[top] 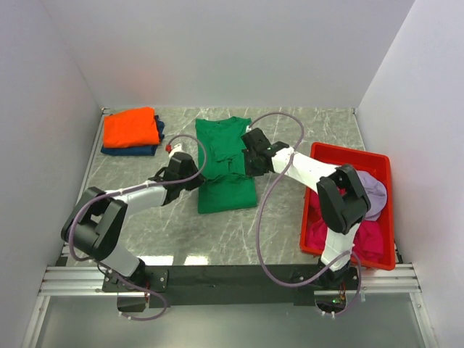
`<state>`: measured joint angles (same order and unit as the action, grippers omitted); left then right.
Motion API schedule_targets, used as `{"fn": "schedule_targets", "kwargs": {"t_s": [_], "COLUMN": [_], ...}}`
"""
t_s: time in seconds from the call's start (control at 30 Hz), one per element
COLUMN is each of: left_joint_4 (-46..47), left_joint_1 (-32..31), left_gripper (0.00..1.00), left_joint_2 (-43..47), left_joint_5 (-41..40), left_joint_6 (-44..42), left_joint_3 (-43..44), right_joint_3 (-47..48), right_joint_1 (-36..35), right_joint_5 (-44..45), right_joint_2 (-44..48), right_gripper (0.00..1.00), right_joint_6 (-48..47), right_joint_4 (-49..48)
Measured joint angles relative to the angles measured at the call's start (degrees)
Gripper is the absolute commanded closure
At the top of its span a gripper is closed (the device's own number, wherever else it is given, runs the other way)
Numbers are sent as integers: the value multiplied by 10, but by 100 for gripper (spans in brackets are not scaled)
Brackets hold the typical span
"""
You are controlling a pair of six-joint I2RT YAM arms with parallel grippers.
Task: Fold and stack the t-shirts
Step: Fold the tshirt
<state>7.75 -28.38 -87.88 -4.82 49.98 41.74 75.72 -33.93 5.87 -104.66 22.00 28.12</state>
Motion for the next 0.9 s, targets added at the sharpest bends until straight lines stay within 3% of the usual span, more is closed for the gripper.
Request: {"fn": "schedule_targets", "kwargs": {"t_s": [0.57, 0.9], "left_joint_4": [33, 35], "left_joint_1": [58, 63], "left_gripper": [99, 99], "left_joint_2": [-110, -137], "left_joint_5": [53, 55], "left_joint_6": [-28, -38], "left_joint_3": [95, 113], "right_joint_3": [128, 155], "right_joint_1": [49, 58], "right_joint_5": [-34, -40], "right_joint_2": [-102, -148], "right_gripper": [100, 100], "right_joint_6": [-33, -40], "right_joint_4": [29, 46]}}
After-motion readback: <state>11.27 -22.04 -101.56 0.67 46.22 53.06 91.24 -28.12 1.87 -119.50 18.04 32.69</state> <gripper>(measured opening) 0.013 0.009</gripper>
